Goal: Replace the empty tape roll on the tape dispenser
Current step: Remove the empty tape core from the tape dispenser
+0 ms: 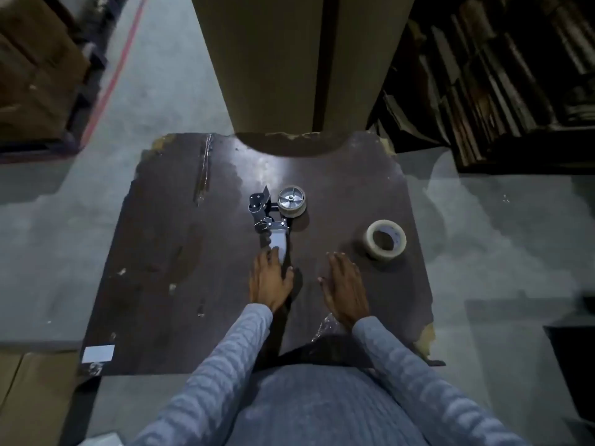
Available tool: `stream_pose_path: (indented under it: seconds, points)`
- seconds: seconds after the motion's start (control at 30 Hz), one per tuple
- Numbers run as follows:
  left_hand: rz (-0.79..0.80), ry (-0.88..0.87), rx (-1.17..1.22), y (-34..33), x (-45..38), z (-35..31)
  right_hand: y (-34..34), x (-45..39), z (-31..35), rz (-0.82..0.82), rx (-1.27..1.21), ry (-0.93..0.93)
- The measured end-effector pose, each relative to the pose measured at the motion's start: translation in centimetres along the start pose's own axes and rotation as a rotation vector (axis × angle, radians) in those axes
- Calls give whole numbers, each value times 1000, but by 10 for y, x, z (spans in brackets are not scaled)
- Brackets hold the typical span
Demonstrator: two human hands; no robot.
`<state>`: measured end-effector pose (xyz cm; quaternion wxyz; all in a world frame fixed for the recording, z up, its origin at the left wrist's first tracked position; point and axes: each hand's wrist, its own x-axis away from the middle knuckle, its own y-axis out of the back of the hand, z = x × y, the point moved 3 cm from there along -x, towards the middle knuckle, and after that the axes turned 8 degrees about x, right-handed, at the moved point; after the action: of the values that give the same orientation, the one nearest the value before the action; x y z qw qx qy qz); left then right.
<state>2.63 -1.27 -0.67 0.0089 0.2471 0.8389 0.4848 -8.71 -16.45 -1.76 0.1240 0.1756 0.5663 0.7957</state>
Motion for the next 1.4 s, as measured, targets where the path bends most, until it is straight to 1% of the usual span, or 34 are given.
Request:
stream_pose_path:
  seconds: [0.07, 0.17, 0.4, 0.53, 0.67, 0.93, 1.17, 1.4]
  points:
    - [15, 90, 51, 0, -10, -1, 2, -4, -2, 1, -13, -4]
    - [80, 170, 35, -2, -27, -3, -1, -8, -2, 60, -3, -29]
    - [132, 190, 82, -7, -50, -12, -5, -12, 0, 140, -29, -50]
    - [136, 196, 104, -9, -51, -9, -2, -16, 3, 146, -18, -40]
    - [187, 205, 60, -6, -41, 2, -2, -17, 10, 152, -6, -16]
    - [292, 129, -38, -4, 5, 25, -1, 1, 19, 149, 39, 29]
    - [294, 27, -67, -2, 48, 52, -6, 28, 21, 149, 22, 31]
    - [308, -35, -44, 7, 67, 72, -11, 52, 18, 134, -78, -12]
